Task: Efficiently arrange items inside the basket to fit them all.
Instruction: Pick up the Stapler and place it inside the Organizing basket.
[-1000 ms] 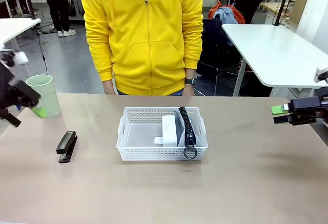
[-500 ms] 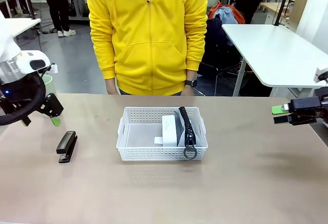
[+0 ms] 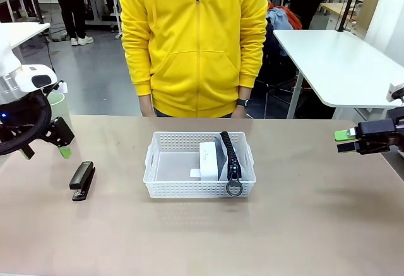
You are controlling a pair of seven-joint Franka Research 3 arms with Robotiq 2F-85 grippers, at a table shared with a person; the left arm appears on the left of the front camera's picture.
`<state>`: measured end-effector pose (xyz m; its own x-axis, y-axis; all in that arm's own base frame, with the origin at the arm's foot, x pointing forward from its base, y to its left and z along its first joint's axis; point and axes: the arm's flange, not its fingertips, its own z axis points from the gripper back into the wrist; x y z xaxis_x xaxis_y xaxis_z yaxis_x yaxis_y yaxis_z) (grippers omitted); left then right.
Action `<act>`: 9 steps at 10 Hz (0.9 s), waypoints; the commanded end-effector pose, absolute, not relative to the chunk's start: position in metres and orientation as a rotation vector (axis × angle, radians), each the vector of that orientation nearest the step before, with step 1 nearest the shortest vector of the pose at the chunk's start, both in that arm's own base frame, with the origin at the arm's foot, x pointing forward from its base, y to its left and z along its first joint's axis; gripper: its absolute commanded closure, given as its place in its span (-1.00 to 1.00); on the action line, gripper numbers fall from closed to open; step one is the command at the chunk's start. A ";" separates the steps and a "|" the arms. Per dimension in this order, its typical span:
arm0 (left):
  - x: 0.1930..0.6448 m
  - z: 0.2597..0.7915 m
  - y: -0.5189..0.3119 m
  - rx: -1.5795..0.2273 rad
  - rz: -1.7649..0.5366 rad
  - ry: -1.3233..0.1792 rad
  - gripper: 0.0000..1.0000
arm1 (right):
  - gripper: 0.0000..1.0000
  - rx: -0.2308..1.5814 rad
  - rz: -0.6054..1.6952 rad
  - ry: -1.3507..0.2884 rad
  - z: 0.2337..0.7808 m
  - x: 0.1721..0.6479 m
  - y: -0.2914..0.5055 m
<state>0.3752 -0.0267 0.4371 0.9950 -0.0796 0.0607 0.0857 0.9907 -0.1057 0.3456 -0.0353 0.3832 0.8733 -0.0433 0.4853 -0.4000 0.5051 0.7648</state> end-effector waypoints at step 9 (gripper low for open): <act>0.388 0.335 -0.089 0.060 0.190 -0.107 -1.00 | -1.00 1.025 0.211 -0.471 0.386 0.345 -0.035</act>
